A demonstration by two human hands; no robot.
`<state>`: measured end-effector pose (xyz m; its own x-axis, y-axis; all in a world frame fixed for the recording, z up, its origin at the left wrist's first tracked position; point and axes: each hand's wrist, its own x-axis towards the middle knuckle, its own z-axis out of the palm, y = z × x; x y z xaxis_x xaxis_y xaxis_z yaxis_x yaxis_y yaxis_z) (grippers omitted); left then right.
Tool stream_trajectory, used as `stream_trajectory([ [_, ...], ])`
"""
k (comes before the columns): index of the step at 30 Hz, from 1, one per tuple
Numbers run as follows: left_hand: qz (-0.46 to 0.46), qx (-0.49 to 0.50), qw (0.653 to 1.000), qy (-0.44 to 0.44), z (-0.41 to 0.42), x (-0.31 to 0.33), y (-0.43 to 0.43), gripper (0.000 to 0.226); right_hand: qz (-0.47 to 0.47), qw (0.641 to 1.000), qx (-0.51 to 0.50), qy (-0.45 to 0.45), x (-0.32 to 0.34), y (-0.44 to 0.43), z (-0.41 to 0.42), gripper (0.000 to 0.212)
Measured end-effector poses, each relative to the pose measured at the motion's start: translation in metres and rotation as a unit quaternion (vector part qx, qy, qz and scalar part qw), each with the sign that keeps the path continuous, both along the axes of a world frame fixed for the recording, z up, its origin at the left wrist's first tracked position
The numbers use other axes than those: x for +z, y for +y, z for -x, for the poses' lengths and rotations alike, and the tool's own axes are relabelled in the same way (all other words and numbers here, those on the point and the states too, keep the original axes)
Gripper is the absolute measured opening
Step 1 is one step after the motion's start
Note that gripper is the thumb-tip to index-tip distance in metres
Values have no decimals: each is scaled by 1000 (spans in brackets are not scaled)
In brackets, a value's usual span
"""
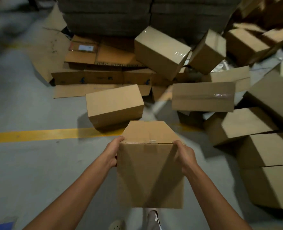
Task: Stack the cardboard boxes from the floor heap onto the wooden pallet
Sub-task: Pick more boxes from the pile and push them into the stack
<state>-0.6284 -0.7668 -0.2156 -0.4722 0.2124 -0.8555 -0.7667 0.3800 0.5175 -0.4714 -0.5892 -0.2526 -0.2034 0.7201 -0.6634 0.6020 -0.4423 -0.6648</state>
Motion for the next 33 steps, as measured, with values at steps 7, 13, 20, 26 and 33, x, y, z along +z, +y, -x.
stream_trajectory([
  [7, -109, -74, 990, 53, -63, 122, -14, 15, -10, 990, -94, 102, 163, -45, -110, 56],
  [13, -199, -167, 962, 82, -139, 195, 1, 11, -41, 967, -194, 158, 247, -79, -209, 41],
  [20, -285, -331, 891, 123, -244, 242, 69, 14, -125, 909, -359, 169, 279, -91, -333, 54],
  [26, -319, -449, 827, 118, -368, 261, 130, 29, -170, 851, -462, 182, 294, -99, -458, 20],
  [33, -335, -563, 753, 60, -519, 270, 189, 39, -223, 784, -552, 175, 293, -95, -589, 80],
])
